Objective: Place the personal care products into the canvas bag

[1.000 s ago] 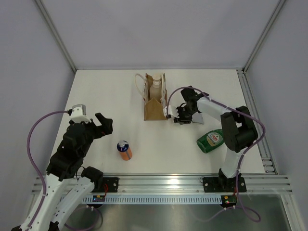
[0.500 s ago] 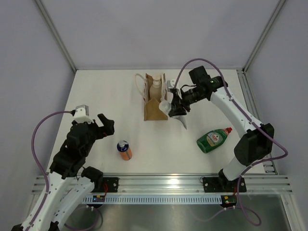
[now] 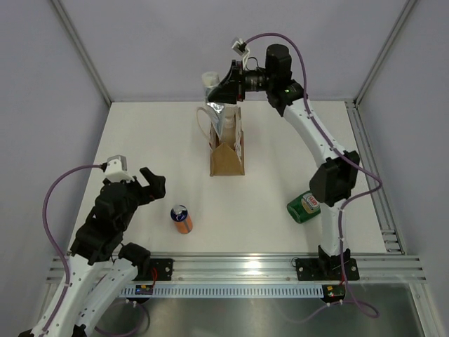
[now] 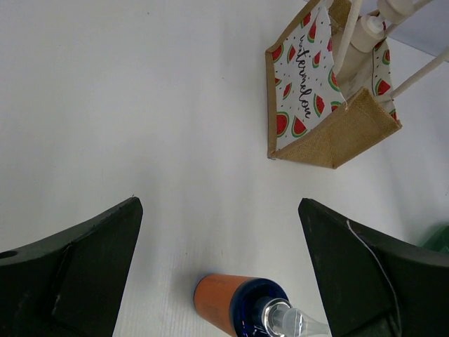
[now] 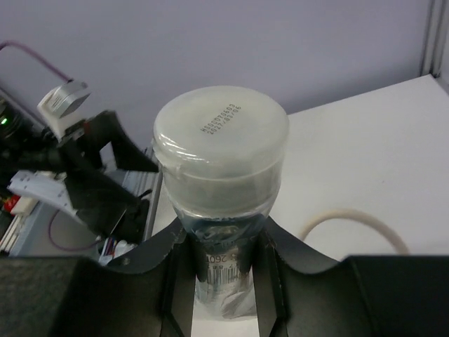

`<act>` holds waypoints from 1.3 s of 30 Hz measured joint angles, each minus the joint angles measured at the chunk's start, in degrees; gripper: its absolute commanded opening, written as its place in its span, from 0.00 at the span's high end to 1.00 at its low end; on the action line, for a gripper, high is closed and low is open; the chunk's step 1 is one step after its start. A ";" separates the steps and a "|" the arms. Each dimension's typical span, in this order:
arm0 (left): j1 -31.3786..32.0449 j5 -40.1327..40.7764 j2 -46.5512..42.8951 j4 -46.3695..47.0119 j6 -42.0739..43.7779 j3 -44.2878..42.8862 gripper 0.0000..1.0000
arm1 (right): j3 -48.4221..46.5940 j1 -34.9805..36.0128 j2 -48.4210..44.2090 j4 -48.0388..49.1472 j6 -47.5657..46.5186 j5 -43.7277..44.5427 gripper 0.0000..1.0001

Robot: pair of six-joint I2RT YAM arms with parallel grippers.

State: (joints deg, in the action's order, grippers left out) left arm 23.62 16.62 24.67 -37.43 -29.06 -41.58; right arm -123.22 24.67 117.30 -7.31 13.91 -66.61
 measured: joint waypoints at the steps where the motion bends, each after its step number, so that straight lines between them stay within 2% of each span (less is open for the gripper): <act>1: 0.00 0.04 -0.22 -0.39 -0.20 0.00 0.01 | -3.50 0.00 3.17 1.22 2.03 0.66 0.85; 4: 0.00 0.22 -0.94 -1.33 -0.92 0.00 0.01 | -14.32 0.00 13.29 4.37 6.14 4.31 0.85; 7: 0.00 0.70 -1.79 -3.17 -1.57 -0.02 0.01 | -18.75 0.00 18.47 4.44 5.68 8.20 0.85; 15: 0.00 2.69 -4.09 -6.99 -2.97 -0.02 0.01 | -18.88 -0.20 19.71 2.36 -2.45 12.83 0.85; 27: 0.00 3.15 -4.44 -7.13 -3.02 0.00 0.01 | -15.30 -0.35 19.93 -5.27 -16.59 17.99 0.84; 32: 0.00 3.13 -4.44 -7.17 -3.21 -0.02 0.01 | -15.21 -0.35 20.59 -4.26 -18.78 19.23 0.82; 36: 0.00 3.13 -4.44 -7.80 -3.96 -0.02 0.01 | -12.37 -0.33 20.61 0.07 -19.30 19.02 0.81; 39: 0.00 3.10 -4.44 -8.48 -4.24 -0.02 0.01 | -9.64 -0.26 20.61 3.69 -19.06 18.95 0.75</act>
State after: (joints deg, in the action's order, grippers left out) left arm 23.62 19.73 20.23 -45.91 -33.30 -41.60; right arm -132.86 24.40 137.91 -3.62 -5.15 -47.66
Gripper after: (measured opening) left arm 0.985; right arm 0.371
